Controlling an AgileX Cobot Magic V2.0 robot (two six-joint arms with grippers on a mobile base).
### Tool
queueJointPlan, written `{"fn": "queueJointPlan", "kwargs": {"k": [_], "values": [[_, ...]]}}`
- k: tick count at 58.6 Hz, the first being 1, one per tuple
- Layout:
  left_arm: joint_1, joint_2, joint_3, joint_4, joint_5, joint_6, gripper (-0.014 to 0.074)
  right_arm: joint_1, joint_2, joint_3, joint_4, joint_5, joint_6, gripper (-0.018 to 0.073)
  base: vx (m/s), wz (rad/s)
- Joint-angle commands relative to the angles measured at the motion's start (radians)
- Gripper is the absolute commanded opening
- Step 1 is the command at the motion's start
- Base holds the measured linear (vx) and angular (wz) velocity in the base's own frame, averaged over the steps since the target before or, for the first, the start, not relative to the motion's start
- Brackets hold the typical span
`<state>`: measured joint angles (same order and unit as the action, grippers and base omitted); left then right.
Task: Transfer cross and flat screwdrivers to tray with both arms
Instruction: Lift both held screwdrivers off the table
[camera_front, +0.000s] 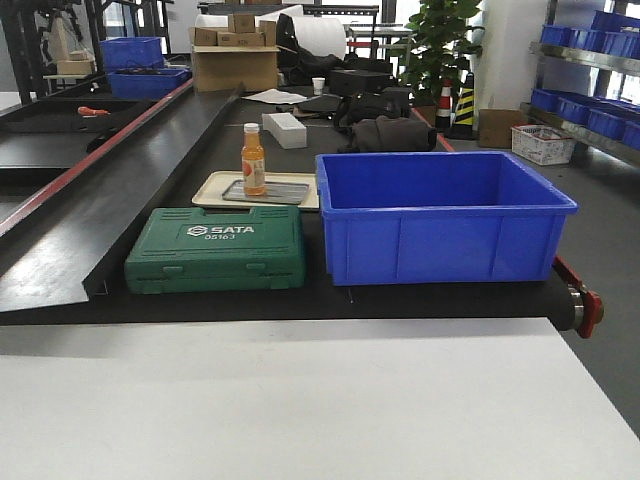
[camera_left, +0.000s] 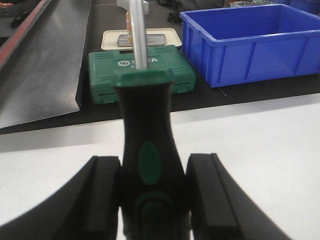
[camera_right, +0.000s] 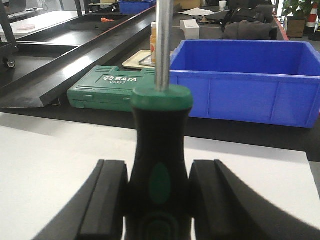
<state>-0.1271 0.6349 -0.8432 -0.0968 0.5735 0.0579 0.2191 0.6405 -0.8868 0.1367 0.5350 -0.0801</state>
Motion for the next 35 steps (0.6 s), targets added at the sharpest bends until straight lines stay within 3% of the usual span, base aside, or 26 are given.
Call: {"fn": "queueJointPlan", "kwargs": {"k": [1, 35], "values": [[-0.005, -0.002, -0.027, -0.014, -0.106, -0.001, 0.0, -0.001, 0.001, -0.029, 0.005, -0.092, -0.009, -0.0008, 0.0, 0.0], [-0.005, -0.002, -0.027, -0.014, -0.106, -0.001, 0.0, -0.001, 0.001, -0.029, 0.005, -0.092, -0.009, -0.0008, 0.0, 0.0]]}}
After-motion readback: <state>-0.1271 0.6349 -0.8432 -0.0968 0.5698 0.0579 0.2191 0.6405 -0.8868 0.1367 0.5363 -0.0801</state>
